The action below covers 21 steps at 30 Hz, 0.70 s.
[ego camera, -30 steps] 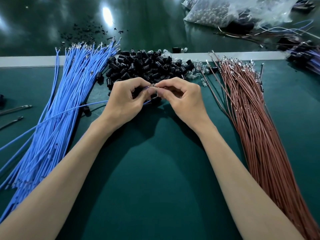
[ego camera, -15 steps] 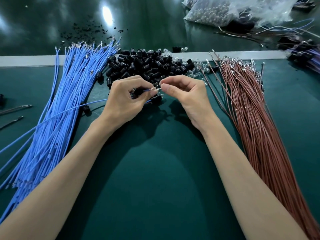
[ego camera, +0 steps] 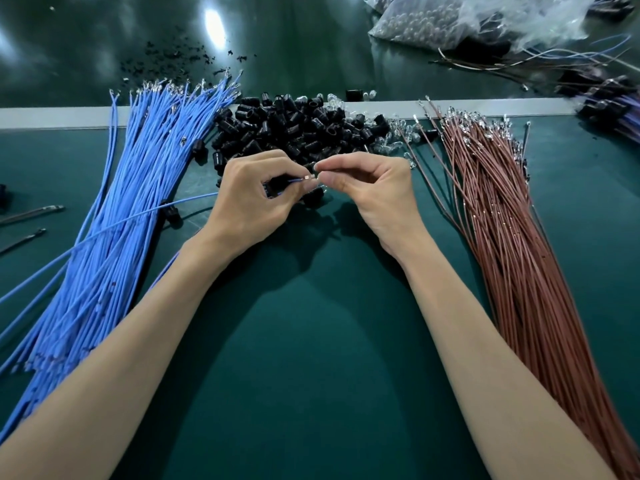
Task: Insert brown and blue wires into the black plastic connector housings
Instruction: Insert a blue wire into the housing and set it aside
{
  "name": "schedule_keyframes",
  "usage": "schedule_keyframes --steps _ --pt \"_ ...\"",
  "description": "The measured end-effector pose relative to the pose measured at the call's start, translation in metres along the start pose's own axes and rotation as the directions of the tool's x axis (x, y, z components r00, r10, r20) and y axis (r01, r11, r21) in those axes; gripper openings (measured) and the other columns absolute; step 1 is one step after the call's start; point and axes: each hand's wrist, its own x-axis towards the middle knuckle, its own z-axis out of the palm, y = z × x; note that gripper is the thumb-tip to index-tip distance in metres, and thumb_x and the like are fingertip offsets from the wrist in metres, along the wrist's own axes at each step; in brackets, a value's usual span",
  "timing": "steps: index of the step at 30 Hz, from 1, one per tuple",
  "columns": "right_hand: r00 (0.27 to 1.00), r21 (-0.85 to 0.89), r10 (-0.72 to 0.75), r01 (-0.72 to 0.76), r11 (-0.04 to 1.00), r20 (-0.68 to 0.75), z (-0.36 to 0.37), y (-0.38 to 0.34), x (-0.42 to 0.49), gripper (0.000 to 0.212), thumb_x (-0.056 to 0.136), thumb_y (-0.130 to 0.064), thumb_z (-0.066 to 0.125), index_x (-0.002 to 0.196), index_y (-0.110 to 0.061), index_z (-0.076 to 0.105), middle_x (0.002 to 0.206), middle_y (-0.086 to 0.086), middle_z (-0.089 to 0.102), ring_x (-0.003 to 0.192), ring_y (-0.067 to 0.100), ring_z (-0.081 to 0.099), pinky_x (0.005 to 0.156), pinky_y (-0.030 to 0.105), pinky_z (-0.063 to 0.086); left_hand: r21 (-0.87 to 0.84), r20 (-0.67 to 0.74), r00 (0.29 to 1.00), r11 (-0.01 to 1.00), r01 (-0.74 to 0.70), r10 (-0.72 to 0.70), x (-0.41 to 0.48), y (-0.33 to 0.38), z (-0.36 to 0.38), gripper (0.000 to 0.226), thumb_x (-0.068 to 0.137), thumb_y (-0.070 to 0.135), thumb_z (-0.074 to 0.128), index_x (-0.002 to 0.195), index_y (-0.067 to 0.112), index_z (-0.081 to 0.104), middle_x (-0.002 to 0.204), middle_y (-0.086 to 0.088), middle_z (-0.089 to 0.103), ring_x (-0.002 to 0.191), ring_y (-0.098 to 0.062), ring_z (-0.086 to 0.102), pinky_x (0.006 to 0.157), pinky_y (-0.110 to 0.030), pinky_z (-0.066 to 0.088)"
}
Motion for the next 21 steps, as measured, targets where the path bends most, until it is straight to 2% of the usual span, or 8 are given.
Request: schedule_keyframes --steps 6,13,18,21 --pt "1.000 -0.028 0.023 -0.022 0.999 0.020 0.0001 0.0000 -0.0006 0.017 0.073 -0.004 0.079 0.087 -0.011 0.075 0.079 -0.005 0.074 0.077 0.006 0.069 0.074 0.016 0.050 0.007 -0.017 1.000 1.000 0.014 -0.014 -0.0004 -0.0001 0.0001 0.008 0.084 0.011 0.072 0.083 0.003 0.073 0.078 0.002 0.066 0.069 -0.005 0.057 0.066 -0.012 0.043" --pt "1.000 -0.015 0.026 -0.026 1.000 -0.008 -0.0009 -0.0013 0.0004 0.022 0.073 -0.001 0.079 0.093 -0.007 0.073 0.088 0.002 0.074 0.083 0.011 0.070 0.080 0.022 0.054 0.012 -0.004 1.000 1.000 0.012 -0.012 -0.0010 0.0000 -0.0011 0.008 0.083 0.010 0.072 0.084 0.003 0.073 0.079 -0.002 0.068 0.070 -0.008 0.060 0.066 -0.016 0.046" --pt "1.000 -0.023 0.019 -0.019 1.000 0.013 -0.0007 -0.0021 -0.0008 0.020 0.072 0.001 0.078 0.090 -0.007 0.074 0.082 -0.001 0.073 0.078 0.007 0.069 0.075 0.018 0.052 0.005 0.010 1.000 1.000 0.000 0.000 -0.0004 -0.0001 -0.0003 0.009 0.084 0.012 0.072 0.084 0.003 0.074 0.080 0.002 0.066 0.070 -0.006 0.059 0.068 -0.011 0.044" --pt "1.000 -0.021 0.022 -0.022 1.000 0.006 -0.0012 -0.0022 -0.0009 0.017 0.071 0.001 0.079 0.086 -0.008 0.074 0.079 -0.002 0.073 0.076 0.008 0.069 0.074 0.018 0.052 0.006 0.012 1.000 1.000 -0.009 0.009 -0.0008 -0.0006 0.0000 0.011 0.084 0.012 0.072 0.083 0.002 0.073 0.080 0.001 0.066 0.071 -0.009 0.060 0.067 -0.016 0.047"
